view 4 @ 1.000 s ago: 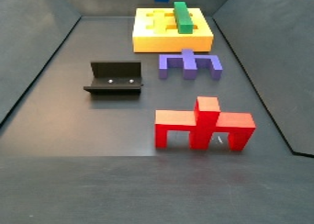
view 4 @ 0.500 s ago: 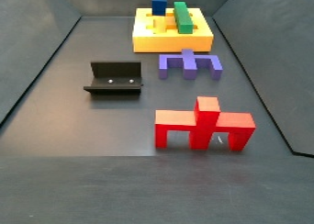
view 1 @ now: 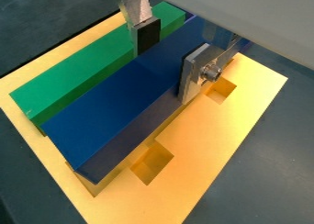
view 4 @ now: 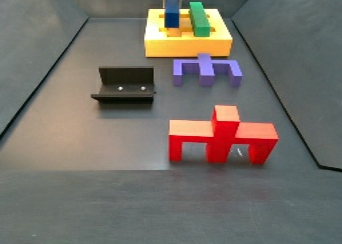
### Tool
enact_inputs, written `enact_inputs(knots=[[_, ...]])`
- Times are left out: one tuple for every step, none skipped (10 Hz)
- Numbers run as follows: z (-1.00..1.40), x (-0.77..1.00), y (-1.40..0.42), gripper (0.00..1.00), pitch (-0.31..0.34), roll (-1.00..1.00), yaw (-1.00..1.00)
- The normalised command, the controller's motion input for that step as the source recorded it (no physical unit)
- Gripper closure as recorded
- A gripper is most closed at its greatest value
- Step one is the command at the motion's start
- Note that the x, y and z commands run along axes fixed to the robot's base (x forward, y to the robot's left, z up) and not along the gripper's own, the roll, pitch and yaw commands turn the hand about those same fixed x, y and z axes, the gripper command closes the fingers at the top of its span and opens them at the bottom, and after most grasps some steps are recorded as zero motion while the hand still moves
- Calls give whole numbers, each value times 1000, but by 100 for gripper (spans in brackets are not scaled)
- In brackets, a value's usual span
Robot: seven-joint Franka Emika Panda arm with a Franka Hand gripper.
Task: Pick up the blue object. Move up. Move to above the board. Insert the blue object.
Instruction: Insert the blue object.
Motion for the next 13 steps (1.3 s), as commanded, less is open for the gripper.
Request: enact_inputs(knots=[[-231,0,-49,100,0,9,20],[-206,23,-80,100,0,0,0],[-197,6,-97,100,0,0,0],[-194,0,-103,100,0,21,0],[-169,0,-120,100,0,30,0],[-194,51,-91,100,0,41,0],[-226,140,-34,100,0,76,3],[-200,151,-20,100,0,106,9],[-206,94,-6,100,0,110,3],[-186,0,0,100,0,83,86],[-103,-14,-23,100,0,57,103],[0,0,-31,100,0,0,0],[-74,0,-100,100,-4,-24,6]])
